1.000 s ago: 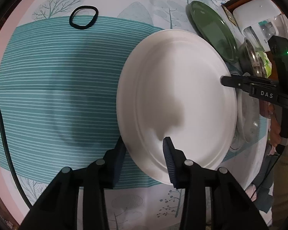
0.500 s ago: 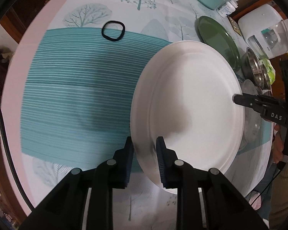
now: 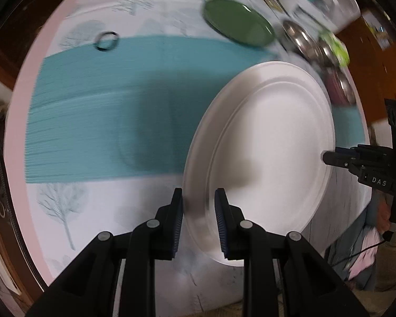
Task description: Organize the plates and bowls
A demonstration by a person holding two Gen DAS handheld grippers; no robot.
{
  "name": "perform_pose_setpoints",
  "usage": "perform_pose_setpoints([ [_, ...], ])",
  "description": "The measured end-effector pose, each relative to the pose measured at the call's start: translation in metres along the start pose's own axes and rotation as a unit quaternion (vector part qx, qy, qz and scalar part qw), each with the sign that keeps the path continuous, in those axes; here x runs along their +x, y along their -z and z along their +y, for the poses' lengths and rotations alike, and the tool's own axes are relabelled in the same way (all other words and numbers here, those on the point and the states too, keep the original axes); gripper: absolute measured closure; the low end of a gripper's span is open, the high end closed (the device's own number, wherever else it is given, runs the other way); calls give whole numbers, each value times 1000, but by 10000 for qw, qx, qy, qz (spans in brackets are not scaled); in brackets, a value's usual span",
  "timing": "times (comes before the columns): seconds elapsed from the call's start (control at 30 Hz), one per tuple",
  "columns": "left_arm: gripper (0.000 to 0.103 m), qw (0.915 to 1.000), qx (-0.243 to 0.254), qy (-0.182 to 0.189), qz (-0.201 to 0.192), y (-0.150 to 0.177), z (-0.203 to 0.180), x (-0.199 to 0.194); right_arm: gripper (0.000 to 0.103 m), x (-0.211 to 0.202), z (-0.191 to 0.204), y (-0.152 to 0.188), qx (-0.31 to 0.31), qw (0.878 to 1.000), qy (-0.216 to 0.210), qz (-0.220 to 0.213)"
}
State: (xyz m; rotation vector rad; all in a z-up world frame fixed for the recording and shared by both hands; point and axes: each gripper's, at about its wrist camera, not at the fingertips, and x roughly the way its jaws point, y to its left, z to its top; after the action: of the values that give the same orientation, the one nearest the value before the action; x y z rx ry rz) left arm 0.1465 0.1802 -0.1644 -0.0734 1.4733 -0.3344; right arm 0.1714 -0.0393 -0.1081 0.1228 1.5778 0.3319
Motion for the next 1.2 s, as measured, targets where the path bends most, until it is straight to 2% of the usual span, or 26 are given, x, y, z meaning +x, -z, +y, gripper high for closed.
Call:
perform_pose_setpoints([
  [0.1,81,9995,214,-14,242,18,-21,20,84,6,-17,41,366,9993,10,41],
  [0.23,81,9980,357,-107,513,35,-39,48,84,18,-31,78,673,9975,110,160],
  [0.4,81,9969,383,-336,597,45,-52,60,84,29,-41,104,923,9954,72,241],
  [0.63,81,9973,244,-393,572,47,-67,63,83,27,-43,112,929,9955,131,147],
  [1.0,81,9966,62,-567,588,72,-85,66,82,31,-43,103,699,9970,258,200],
  [1.2,78,9966,-102,-619,535,61,-73,74,81,36,-40,104,637,9974,256,212],
])
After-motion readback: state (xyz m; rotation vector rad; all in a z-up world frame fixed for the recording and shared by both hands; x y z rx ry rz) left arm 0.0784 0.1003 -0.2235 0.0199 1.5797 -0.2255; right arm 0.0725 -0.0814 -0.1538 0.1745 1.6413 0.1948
